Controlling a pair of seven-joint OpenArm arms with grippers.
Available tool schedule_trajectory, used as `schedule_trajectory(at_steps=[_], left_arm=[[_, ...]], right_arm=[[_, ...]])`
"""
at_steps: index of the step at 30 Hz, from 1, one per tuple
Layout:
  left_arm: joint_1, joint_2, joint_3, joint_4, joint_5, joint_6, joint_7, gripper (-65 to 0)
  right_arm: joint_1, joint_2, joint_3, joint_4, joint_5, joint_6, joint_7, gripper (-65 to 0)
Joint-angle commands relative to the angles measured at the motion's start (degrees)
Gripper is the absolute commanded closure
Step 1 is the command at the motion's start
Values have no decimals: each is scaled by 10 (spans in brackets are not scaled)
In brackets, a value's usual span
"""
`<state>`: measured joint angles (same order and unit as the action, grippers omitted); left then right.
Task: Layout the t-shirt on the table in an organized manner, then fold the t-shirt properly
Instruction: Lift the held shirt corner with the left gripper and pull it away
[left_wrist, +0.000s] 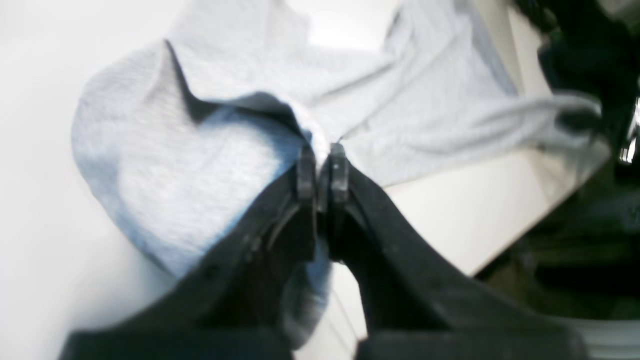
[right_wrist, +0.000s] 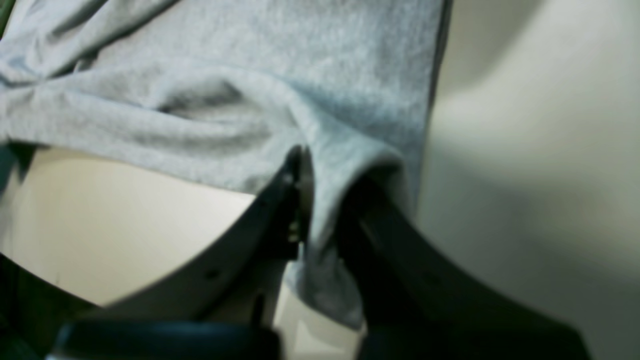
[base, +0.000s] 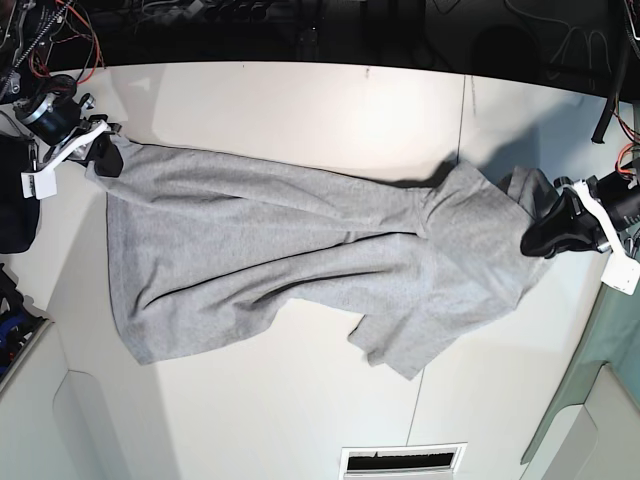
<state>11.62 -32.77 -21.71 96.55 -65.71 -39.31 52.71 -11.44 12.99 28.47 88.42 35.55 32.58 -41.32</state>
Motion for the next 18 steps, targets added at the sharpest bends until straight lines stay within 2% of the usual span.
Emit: schedule_trajectory(at_steps=[1, 7, 10, 12, 18], left_arm=[[-1, -12, -5, 10, -13, -7, -12, 0], [31, -3, -5, 10, -4, -7, -12, -1], [38, 8, -5, 10, 10, -7, -13, -119], [40, 12, -5, 9, 13, -7, -12, -168], [39, 18, -5, 9, 44, -7, -41, -170]], right_arm=[[4, 6, 3, 9, 9, 2, 12, 0], [2, 6, 3, 9, 9, 2, 10, 0], [2, 6, 3, 9, 9, 2, 10, 0], [2, 5, 3, 9, 9, 2, 10, 0], [2, 5, 3, 9, 9, 2, 10, 0]])
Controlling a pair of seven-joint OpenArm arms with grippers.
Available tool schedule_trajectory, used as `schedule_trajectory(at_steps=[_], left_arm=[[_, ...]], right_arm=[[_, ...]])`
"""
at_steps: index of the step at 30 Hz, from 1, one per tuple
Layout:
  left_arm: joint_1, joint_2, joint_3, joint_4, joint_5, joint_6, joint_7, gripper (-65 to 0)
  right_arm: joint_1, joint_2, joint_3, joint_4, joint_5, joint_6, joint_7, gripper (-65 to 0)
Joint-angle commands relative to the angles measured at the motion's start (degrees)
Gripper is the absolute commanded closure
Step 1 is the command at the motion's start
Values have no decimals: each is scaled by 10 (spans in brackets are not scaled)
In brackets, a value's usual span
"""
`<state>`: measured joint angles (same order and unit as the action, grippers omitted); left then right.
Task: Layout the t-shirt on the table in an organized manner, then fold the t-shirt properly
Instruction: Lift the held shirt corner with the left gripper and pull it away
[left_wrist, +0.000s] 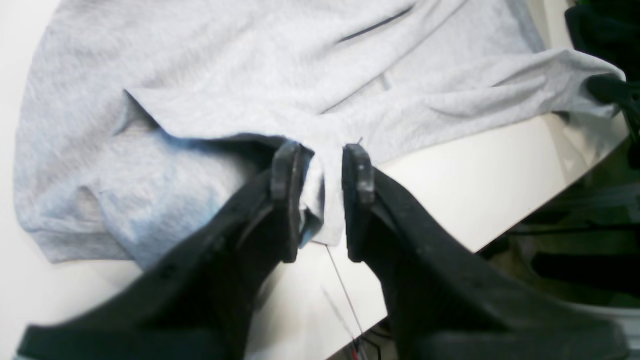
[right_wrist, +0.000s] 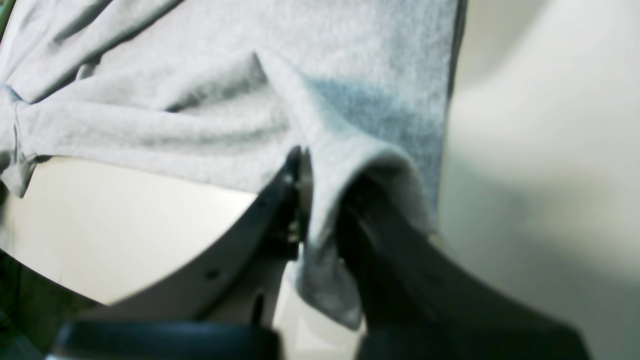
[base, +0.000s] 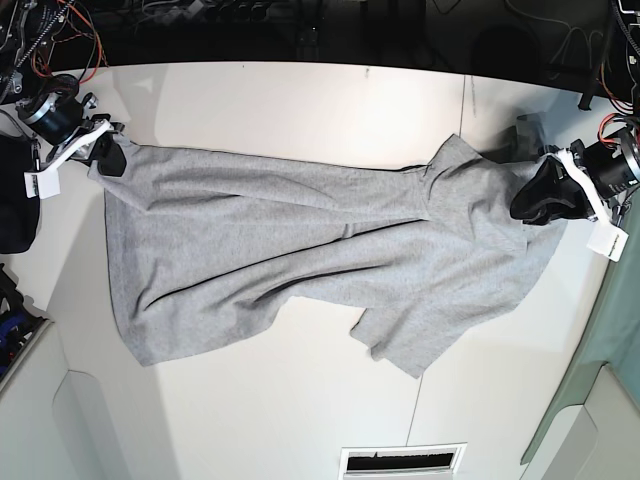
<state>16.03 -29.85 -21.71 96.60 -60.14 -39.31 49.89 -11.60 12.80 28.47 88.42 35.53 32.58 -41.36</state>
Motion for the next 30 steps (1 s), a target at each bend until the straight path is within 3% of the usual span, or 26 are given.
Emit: schedule_trajectory(at_steps=[1, 6, 7, 9, 14, 19, 30], left_arm=[[-5, -11, -5, 9, -8, -7, -17, -170], [-5, 7, -4, 9, 22, -7, -21, -166], [-5, 12, -4, 9, 24, -7, -21, -140], [-5, 21, -4, 9, 24, -7, -24, -1], [10, 16, -4, 11, -23, -7, -18, 0], [74, -6, -4, 69, -118, -7, 50, 0], [210, -32, -4, 179, -129, -7, 87, 0]], right_arm=[[3, 7, 3, 9, 9, 2, 10, 0], [4, 6, 3, 9, 10, 2, 11, 0], [4, 6, 3, 9, 11, 2, 11, 0], [5, 6, 3, 9, 16, 2, 12, 0], [4, 8, 3, 9, 12, 2, 12, 0], [-4, 33, 4, 9, -16, 2, 11, 0], [-16, 91, 8, 9, -28, 2, 11, 0]])
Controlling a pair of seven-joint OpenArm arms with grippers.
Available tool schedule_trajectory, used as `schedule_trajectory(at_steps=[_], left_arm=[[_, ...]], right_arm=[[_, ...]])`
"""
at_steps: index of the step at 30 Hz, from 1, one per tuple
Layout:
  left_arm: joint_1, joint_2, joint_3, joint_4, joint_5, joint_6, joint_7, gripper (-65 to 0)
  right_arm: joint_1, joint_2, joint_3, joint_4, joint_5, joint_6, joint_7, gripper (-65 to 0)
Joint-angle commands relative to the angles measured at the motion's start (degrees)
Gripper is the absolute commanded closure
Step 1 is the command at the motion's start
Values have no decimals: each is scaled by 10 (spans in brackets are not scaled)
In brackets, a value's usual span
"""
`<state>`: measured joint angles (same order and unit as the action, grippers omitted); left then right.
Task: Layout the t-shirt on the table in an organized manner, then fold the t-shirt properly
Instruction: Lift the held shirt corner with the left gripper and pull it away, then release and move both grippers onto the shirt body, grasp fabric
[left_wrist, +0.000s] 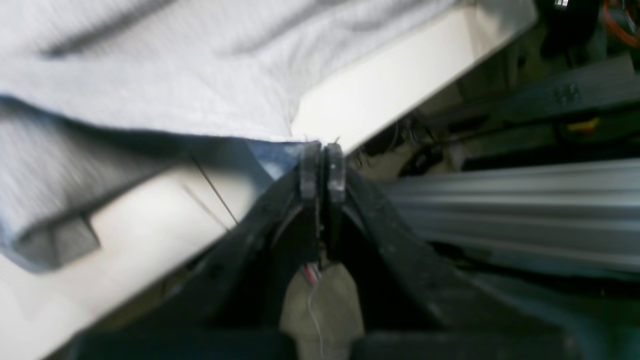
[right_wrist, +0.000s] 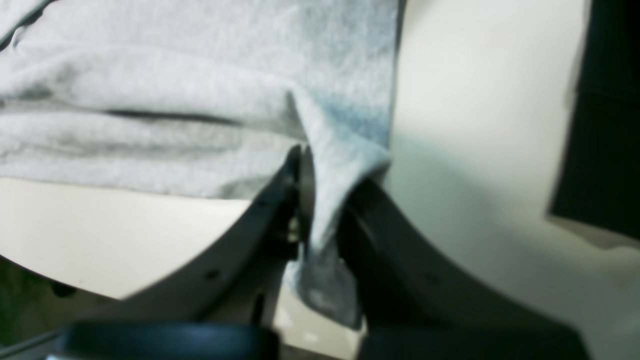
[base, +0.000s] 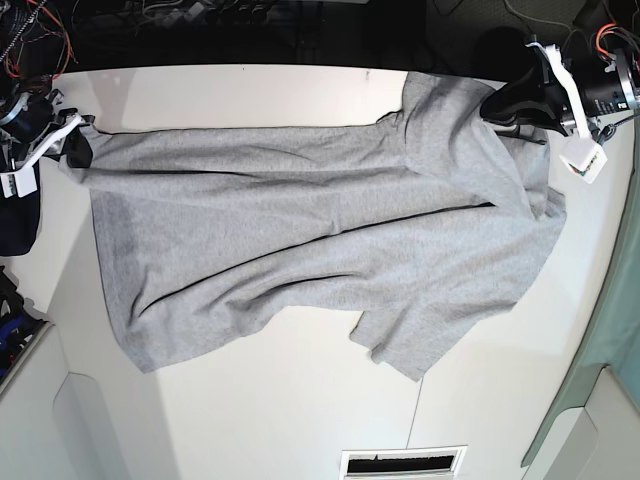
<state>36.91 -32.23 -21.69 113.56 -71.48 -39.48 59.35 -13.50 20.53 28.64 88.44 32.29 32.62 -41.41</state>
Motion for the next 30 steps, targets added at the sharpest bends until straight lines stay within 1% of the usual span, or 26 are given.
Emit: schedule_trajectory(at_steps=[1, 5, 8, 9, 12, 13, 15, 17, 20, 21, 22, 24, 26, 28, 30], left_arm=[[7, -8, -4, 10, -22, -5, 7, 0], [32, -8, -4, 10, -53, -5, 73, 0], [54, -9, -4, 10, -63, -5, 82, 0], [59, -9, -4, 10, -63, -5, 82, -19], [61, -9, -4, 10, -63, -5, 82, -111], [61, -10, -4, 10, -63, -5, 82, -132], [59, -13, -11, 10, -70, -5, 81, -141], [51, -12, -36, 12, -76, -5, 63, -141], [26, -9, -97, 12, -60, -5, 24, -141], [14, -7, -116, 12, -49, -5, 13, -141], [1, -4, -129, 12, -35, -5, 2, -141], [-21, -2, -139, 7, -5, -5, -28, -141], [-37, -2, -131, -3, 18, -5, -61, -141], [-56, -2, -109, -23, 66, -5, -95, -141], [-82, -2, -75, -59, 117, -5, -140, -163]], right_arm=[[3, 17, 6, 9, 1, 2, 11, 0], [3, 32, 7, 8, -22, -1, 11, 0], [3, 34, 7, 7, -23, -10, 11, 0], [3, 34, 7, 7, -20, -12, 11, 0], [3, 34, 7, 7, 4, -13, 15, 0], [3, 34, 7, 7, 14, -13, 19, 0], [5, 34, 7, 7, 26, -13, 33, 0], [8, 34, 7, 7, 29, -13, 54, 0], [19, 34, 7, 7, 28, -13, 76, -190], [25, 33, 7, 7, 28, -13, 80, -236], [31, 31, 6, 7, 29, -13, 85, -265], [50, 22, 6, 7, 31, -13, 86, -276], [69, 12, 6, 7, 33, -13, 86, -276], [87, -1, 4, 6, 33, -13, 86, -276], [108, -17, 0, 1, 30, -13, 86, -276]])
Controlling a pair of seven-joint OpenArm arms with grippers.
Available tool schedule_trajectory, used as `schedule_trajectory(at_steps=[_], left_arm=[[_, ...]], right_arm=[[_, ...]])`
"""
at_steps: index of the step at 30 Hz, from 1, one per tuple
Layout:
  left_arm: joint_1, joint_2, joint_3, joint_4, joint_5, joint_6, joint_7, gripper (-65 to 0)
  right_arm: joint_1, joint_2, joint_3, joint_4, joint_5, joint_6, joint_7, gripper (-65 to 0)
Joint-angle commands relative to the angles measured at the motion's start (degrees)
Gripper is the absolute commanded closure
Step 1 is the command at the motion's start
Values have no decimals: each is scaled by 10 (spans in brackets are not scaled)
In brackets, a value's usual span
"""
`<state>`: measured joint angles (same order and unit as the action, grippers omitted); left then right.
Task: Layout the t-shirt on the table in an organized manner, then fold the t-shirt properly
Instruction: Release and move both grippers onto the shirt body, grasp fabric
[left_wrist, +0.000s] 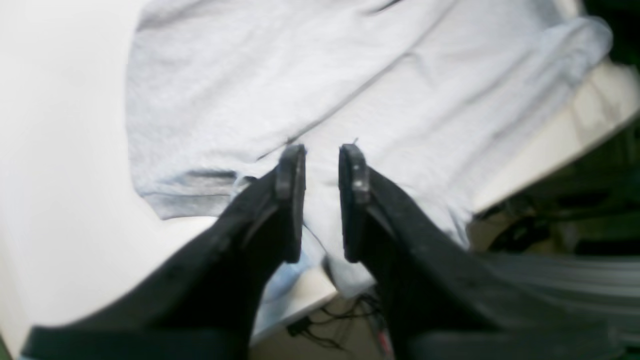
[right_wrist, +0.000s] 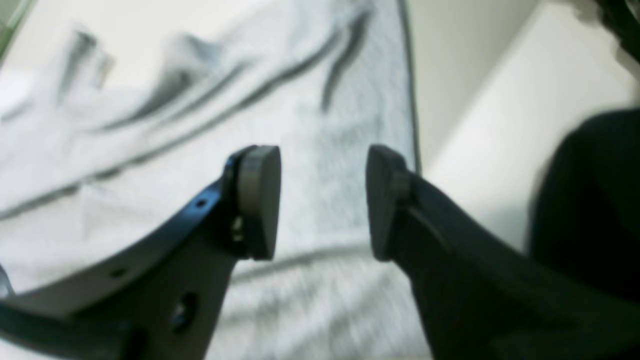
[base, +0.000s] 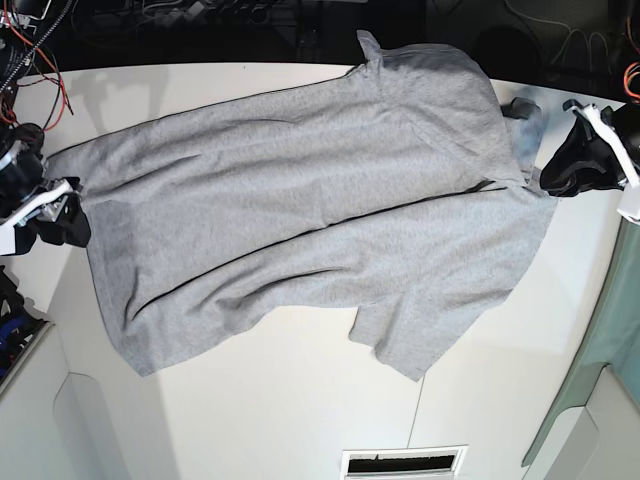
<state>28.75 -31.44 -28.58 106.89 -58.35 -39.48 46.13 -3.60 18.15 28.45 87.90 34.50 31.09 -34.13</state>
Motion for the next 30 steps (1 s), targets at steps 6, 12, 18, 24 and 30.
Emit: schedule_trajectory(at_steps=[6, 12, 18, 24, 30], left_arm=[[-130, -9, 119, -134, 88, 14, -87, -203], [-263, -1, 222, -262, 170, 43, -145, -202], [-394, 42, 325, -438, 266, 46, -186, -164], [-497, 62, 415, -586, 349, 167, -248, -107], [-585, 76, 425, -673, 385, 227, -255, -73]], right_arm=[[75, -29, -55, -79, -39, 2, 27, -274], [118, -29, -127, -206, -103, 2, 70, -141], [113, -29, -131, -215, -101, 2, 64, 0], [113, -29, -131, -213, -100, 2, -18, 0], [65, -17, -130, -194, -53, 5, -36, 0]])
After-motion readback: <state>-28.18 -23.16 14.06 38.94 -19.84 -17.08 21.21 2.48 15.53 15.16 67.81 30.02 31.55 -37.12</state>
